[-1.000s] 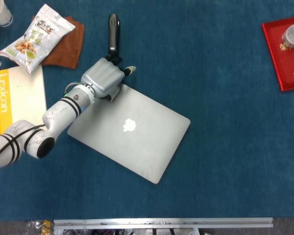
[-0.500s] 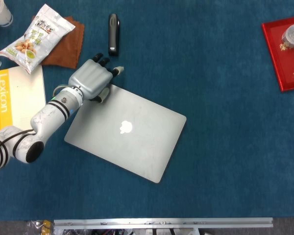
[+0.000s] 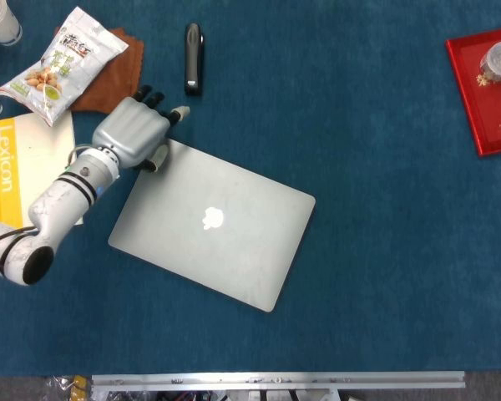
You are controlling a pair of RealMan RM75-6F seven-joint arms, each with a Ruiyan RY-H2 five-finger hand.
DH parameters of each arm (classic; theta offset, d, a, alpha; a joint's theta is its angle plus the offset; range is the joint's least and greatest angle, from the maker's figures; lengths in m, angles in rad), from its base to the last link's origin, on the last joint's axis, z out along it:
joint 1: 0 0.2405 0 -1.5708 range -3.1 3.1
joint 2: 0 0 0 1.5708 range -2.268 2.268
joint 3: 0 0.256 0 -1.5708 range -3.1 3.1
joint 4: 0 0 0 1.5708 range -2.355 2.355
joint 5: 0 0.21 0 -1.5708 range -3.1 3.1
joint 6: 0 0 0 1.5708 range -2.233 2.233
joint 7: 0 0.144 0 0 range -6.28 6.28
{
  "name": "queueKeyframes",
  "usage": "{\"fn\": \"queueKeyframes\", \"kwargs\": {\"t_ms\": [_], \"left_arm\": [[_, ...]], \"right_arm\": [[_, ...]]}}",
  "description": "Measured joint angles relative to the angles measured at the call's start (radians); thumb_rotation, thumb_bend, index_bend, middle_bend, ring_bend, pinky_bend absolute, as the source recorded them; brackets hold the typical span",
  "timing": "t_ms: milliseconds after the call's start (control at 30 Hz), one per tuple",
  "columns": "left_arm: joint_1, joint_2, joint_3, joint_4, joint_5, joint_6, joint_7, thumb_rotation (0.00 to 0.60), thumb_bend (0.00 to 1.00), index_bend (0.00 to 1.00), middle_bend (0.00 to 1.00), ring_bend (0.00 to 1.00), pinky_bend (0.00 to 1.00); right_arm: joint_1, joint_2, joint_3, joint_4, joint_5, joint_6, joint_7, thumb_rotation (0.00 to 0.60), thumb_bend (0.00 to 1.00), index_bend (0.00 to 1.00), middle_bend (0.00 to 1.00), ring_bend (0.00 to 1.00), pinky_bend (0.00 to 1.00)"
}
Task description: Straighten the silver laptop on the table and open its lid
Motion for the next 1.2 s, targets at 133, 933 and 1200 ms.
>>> {"fn": "queueKeyframes", "kwargs": {"t_ms": [133, 933, 1200], "left_arm": [[0.021, 0.029, -0.006, -0.041, 0.011, 0.035, -0.023, 0.398, 0.55, 0.09, 0.34, 0.09, 0.06], [0.292, 0.326, 0.113, -0.373, 0.316, 0.366, -0.11, 0.516, 0.37, 0.06, 0.15, 0.03, 0.06], [0.364, 0.361, 0.167, -0.376, 0.427, 0.427, -0.115, 0.6, 0.32, 0.03, 0.07, 0.0, 0.06]], "right_arm": [[0.005, 0.002, -0.009, -0.009, -0.015, -0.013, 0.013, 0.6, 0.1, 0.0, 0.1, 0.0, 0.24], [0.033, 0.003, -0.027, 0.014, -0.047, -0.06, 0.061, 0.6, 0.05, 0.0, 0.1, 0.0, 0.24], [0.05, -0.003, -0.016, 0.006, -0.042, -0.073, 0.05, 0.6, 0.01, 0.0, 0.1, 0.0, 0.24]]}}
